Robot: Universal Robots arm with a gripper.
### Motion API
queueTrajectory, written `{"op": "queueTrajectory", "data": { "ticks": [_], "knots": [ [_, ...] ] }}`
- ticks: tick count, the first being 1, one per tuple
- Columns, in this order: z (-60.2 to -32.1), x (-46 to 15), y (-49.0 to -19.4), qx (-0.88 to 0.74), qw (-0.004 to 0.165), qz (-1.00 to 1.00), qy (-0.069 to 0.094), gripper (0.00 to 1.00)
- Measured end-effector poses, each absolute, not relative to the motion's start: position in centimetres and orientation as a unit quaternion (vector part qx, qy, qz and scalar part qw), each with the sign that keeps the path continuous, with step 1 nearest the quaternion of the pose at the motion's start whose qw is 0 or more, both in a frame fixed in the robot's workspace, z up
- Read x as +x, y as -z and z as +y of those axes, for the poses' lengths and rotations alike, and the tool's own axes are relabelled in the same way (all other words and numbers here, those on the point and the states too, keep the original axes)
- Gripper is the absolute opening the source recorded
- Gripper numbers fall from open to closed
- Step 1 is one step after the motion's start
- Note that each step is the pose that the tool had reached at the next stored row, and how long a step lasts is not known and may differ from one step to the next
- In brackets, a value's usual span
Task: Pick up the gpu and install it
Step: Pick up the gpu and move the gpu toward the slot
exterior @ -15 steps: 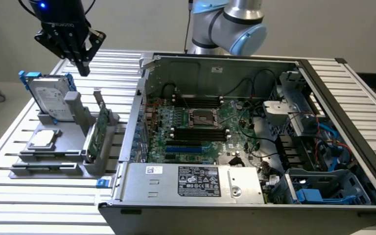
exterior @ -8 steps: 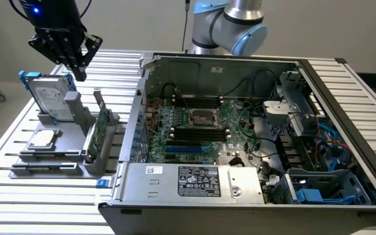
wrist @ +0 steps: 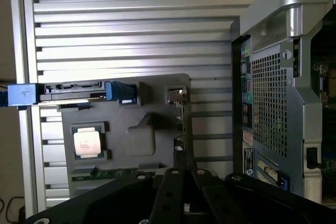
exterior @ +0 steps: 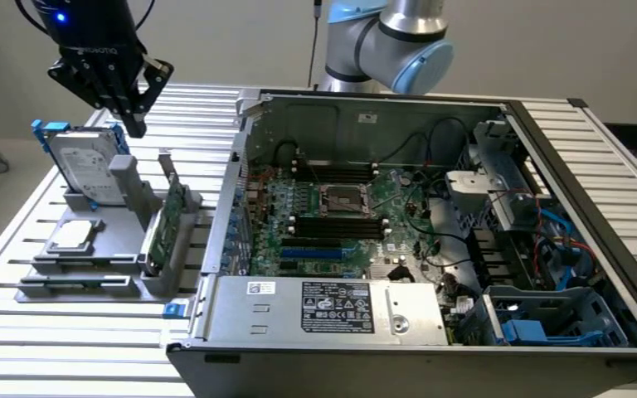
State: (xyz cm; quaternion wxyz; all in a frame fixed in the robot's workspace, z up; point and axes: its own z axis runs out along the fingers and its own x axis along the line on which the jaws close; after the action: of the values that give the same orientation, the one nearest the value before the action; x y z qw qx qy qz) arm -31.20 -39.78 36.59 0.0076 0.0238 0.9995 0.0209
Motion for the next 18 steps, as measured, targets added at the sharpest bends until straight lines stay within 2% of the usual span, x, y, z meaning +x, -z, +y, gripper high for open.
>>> {"op": "queueTrajectory", "data": {
  "ticks": [8,11,13,14,18],
  "knots": [
    [-39.8,-31.2,-36.6,0.024,0.008,0.999,-0.021,0.12],
    [-39.8,-31.2,-36.6,0.024,0.007,0.999,-0.021,0.3],
    [-39.8,-31.2,-36.4,0.024,0.007,0.999,-0.02,0.3],
    [-39.9,-31.2,-36.2,0.024,0.007,0.999,-0.02,0.36],
    [-40.8,-31.2,-35.6,0.024,0.007,0.999,-0.02,0.36]
  ]
}}
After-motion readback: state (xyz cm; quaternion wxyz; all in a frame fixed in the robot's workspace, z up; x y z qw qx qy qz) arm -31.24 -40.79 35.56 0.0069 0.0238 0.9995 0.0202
